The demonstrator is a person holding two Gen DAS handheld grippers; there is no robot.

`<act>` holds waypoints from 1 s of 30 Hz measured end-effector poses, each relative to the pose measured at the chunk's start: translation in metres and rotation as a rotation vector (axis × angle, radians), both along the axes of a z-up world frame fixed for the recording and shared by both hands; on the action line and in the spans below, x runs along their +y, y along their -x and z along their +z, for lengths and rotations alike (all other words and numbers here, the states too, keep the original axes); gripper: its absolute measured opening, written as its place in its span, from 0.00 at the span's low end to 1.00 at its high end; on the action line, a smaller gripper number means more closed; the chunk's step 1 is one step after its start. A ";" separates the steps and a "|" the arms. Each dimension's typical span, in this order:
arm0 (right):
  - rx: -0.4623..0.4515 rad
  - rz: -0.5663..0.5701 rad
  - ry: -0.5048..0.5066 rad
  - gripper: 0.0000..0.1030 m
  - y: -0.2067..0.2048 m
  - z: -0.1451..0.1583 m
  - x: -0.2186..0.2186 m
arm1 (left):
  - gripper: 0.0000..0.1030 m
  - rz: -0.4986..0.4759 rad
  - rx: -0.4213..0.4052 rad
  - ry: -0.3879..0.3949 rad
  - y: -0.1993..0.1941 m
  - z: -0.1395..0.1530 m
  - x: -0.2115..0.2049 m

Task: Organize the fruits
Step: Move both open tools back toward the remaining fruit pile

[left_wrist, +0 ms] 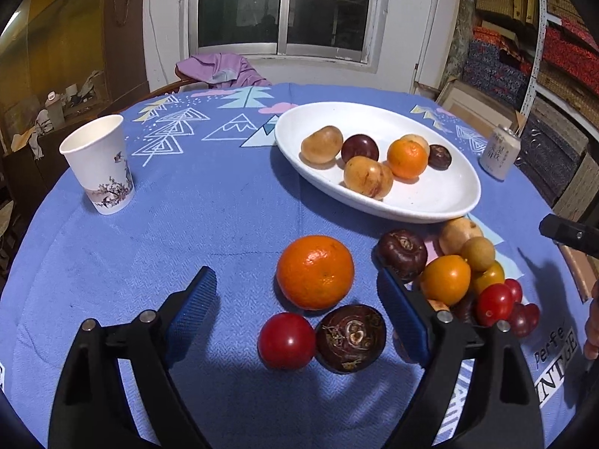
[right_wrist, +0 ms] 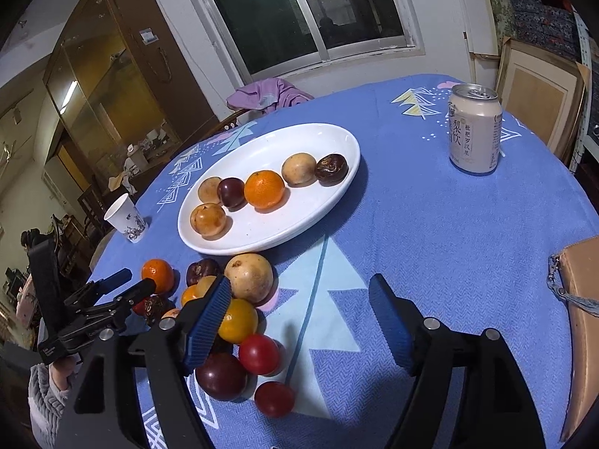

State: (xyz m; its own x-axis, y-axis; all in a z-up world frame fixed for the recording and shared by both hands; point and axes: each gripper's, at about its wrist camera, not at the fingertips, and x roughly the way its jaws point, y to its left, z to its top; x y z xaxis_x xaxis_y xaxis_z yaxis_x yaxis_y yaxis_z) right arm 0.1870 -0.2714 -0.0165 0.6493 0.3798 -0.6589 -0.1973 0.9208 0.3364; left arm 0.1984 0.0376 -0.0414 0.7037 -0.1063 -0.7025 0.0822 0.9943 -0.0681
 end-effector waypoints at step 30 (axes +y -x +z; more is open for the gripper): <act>0.033 -0.013 0.016 0.86 -0.004 -0.010 0.003 | 0.55 -0.010 0.060 0.029 -0.015 -0.009 0.011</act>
State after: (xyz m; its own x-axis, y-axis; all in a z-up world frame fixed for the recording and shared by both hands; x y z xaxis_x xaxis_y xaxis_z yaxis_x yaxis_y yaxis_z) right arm 0.1914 -0.2685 -0.0264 0.6321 0.3604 -0.6860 -0.1742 0.9287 0.3274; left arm 0.2130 0.0491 -0.0505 0.6590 -0.1340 -0.7401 0.0866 0.9910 -0.1024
